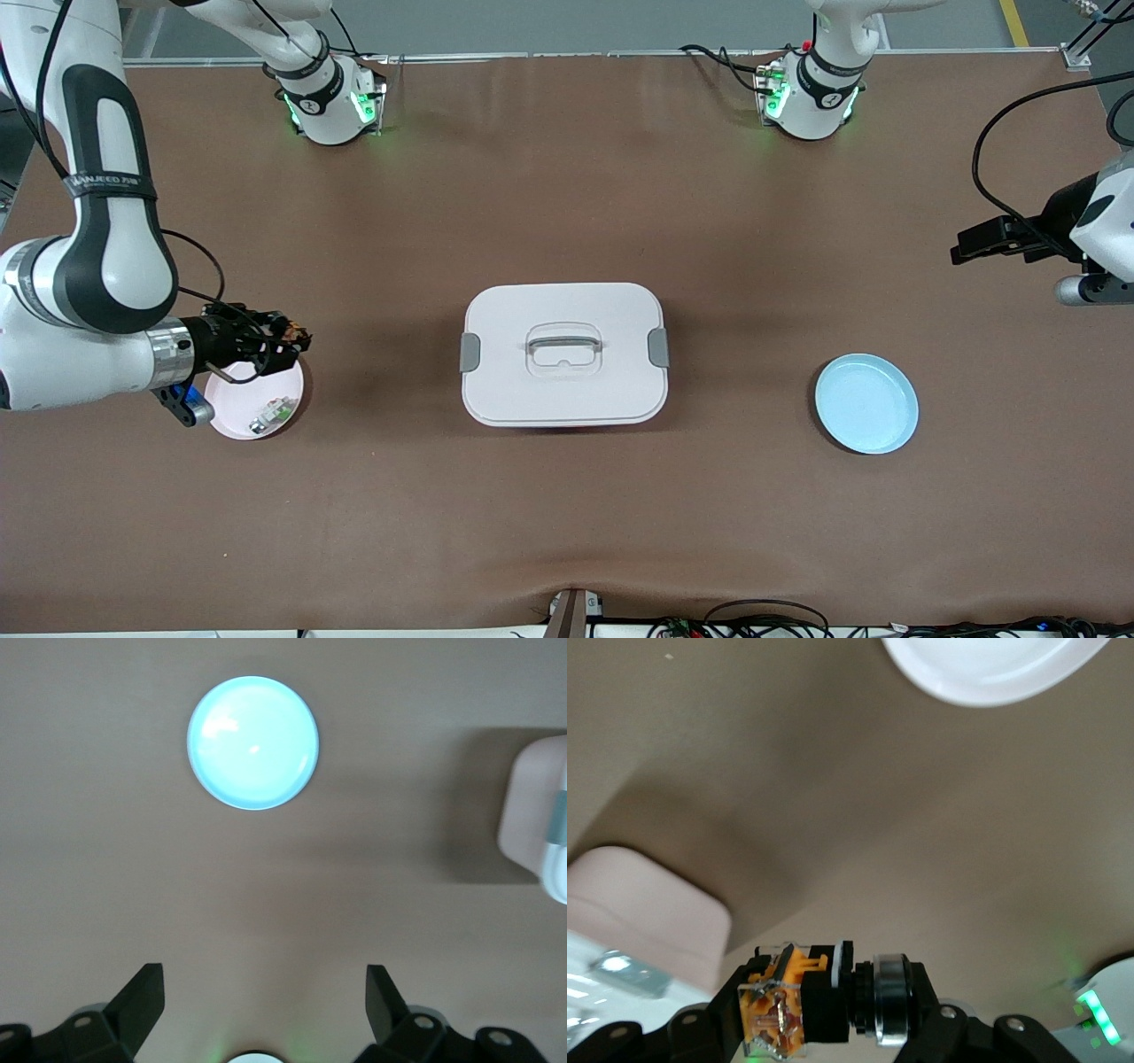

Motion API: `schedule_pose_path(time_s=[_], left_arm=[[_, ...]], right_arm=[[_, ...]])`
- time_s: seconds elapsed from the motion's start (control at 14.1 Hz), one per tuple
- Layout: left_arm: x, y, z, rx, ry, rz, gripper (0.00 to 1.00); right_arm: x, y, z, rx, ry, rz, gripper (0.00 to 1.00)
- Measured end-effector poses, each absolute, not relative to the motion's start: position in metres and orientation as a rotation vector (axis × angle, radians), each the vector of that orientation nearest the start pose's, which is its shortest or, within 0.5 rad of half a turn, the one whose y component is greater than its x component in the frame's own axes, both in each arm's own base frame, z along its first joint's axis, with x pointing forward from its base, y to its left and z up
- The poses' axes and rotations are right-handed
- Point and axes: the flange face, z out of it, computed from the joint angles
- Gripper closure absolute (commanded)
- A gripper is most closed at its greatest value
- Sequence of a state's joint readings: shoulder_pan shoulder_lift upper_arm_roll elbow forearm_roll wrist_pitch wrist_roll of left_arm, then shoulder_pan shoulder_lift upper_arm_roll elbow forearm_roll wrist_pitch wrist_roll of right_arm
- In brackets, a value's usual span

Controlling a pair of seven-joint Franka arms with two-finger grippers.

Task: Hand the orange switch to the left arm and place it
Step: 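Carry the switch over the white box while the left gripper approaches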

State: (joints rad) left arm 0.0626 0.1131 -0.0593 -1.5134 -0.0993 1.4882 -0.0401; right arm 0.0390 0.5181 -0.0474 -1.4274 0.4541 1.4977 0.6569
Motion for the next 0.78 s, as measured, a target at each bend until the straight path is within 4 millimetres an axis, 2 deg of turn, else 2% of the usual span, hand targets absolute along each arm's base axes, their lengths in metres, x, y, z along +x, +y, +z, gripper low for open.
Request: schedule_pose_path(time_s=[0.21,0.5,0.64,0.78], left_arm=[[0.579,-0.005,0.584,-3.368,-0.115,0.232,0.00],[0.588,0.006,0.590,-3.574,-0.234,0.155,0.00],[0.595,0.022,0.581,-3.672,-0.324,0.170,0.00],[0.603,0.031,0.566,-3.730,-0.309,0.188,0.00]], right_arm=[[0.657,0.086,0.396,-2.517,1.143,0.812,1.00],[0.656,0.163,0.435,-2.395,1.329,0.850,1.00],[0.656,0.191,0.456,-2.299,1.399,0.885,1.00],[0.656,0.209,0.471,-2.225,1.453,0.907,1.00]])
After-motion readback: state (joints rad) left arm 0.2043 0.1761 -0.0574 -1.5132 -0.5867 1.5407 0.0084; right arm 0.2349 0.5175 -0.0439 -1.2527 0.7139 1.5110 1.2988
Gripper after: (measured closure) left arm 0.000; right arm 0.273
